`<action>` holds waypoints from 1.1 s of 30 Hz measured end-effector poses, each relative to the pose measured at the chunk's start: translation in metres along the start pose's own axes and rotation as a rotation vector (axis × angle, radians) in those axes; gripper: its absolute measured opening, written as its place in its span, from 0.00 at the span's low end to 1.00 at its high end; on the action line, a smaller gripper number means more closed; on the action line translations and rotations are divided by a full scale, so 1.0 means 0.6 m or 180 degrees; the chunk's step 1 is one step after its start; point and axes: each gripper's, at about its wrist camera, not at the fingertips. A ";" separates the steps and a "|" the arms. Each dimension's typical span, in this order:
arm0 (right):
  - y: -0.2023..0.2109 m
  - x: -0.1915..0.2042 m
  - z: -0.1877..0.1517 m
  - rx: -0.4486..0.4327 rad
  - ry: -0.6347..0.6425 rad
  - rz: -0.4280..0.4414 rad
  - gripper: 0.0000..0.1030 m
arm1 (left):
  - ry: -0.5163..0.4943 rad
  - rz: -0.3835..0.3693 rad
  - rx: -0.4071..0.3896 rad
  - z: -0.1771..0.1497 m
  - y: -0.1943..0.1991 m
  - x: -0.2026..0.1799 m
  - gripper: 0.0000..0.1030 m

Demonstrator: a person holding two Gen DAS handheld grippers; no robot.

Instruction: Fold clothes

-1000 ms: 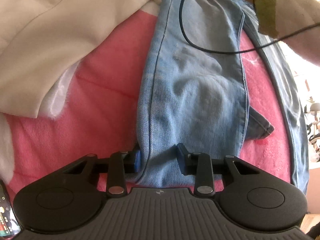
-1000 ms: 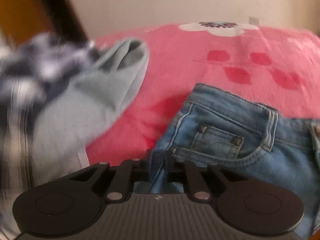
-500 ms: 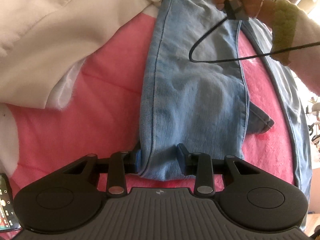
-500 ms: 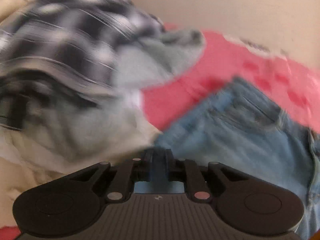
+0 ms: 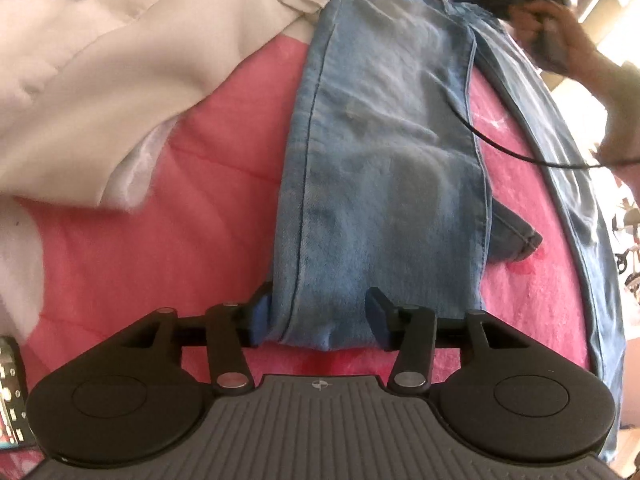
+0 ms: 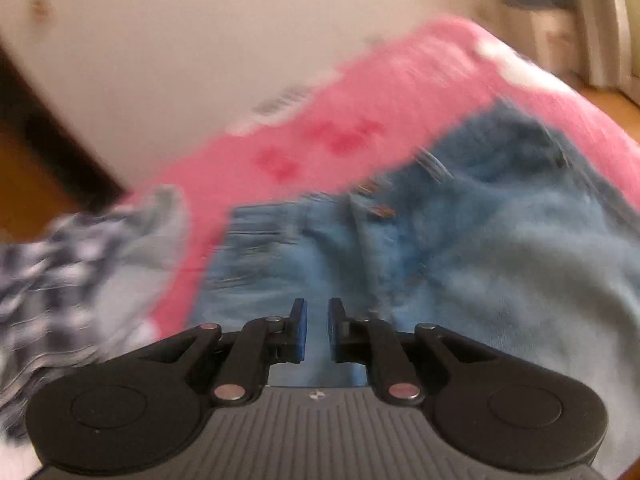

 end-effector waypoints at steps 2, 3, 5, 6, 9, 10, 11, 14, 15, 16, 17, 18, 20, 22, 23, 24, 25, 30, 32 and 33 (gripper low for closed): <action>0.025 0.024 -0.011 -0.0008 0.0385 0.0051 0.12 | 0.0020 0.0057 -0.0032 0.000 -0.003 0.000 0.53; 0.033 0.033 -0.027 0.0030 0.0516 0.0098 0.12 | 0.0045 0.0094 -0.0051 -0.001 -0.002 0.000 0.55; 0.034 0.055 -0.069 0.0181 0.0747 0.0182 0.12 | 0.0155 0.0152 -0.0066 0.011 -0.012 0.000 0.57; 0.032 0.069 -0.099 0.0296 0.0893 0.0190 0.12 | 0.0233 0.0175 -0.0072 0.007 -0.008 0.002 0.57; 0.057 0.109 -0.188 0.0353 0.1518 0.0155 0.12 | 0.0445 0.0196 -0.0113 -0.006 0.007 0.006 0.57; 0.075 0.123 -0.220 0.0341 0.1794 0.0131 0.12 | 0.0492 0.0216 -0.0128 -0.010 0.012 0.005 0.57; 0.095 0.135 -0.251 0.0332 0.2041 0.0130 0.12 | 0.0539 0.0236 -0.0143 -0.015 0.017 0.003 0.57; 0.161 0.155 -0.324 0.0401 0.2520 0.0251 0.13 | 0.0719 0.0389 -0.0255 -0.031 0.040 -0.012 0.57; 0.179 0.157 -0.335 0.0498 0.2552 0.0350 0.13 | 0.0817 0.0435 -0.0312 -0.037 0.051 -0.019 0.57; 0.197 0.159 -0.346 0.0595 0.2583 0.0449 0.13 | 0.0914 0.0481 -0.0369 -0.042 0.062 -0.025 0.57; 0.215 0.160 -0.357 0.0692 0.2613 0.0548 0.12 | 0.0991 0.0543 -0.0430 -0.046 0.075 -0.034 0.57; 0.231 0.160 -0.364 0.0773 0.2599 0.0640 0.12 | 0.0974 0.0628 -0.0515 -0.043 0.087 -0.045 0.57; 0.258 0.149 -0.365 0.0871 0.2420 0.0787 0.12 | 0.0896 0.0835 -0.0720 -0.039 0.112 -0.068 0.59; 0.278 0.125 -0.354 0.0883 0.2069 0.0834 0.12 | 0.0764 0.1025 -0.0920 -0.040 0.134 -0.086 0.67; 0.287 0.113 -0.350 0.0891 0.1863 0.0845 0.13 | 0.0680 0.1066 -0.0914 -0.043 0.136 -0.091 0.68; 0.295 0.101 -0.346 0.0904 0.1672 0.0885 0.13 | 0.0597 0.1105 -0.0893 -0.045 0.138 -0.096 0.68; 0.301 0.092 -0.344 0.0924 0.1505 0.0966 0.13 | 0.0581 0.1122 -0.0840 -0.046 0.135 -0.096 0.68; 0.324 0.071 -0.343 0.0980 0.0964 0.1361 0.13 | 0.0827 0.1263 -0.0608 -0.057 0.139 -0.087 0.68; 0.324 0.079 -0.349 0.1039 0.0857 0.1569 0.18 | 0.0752 0.1321 -0.0590 -0.053 0.157 -0.097 0.68; 0.326 0.087 -0.356 0.1081 0.0808 0.1666 0.19 | 0.0711 0.1348 -0.0582 -0.051 0.166 -0.101 0.68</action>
Point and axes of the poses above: each gripper's, at about its wrist camera, not at the fingertips, and y roughly against the way its jaws point, x to its left, z to its top, and after that the axes turned 9 degrees about y, right-handed
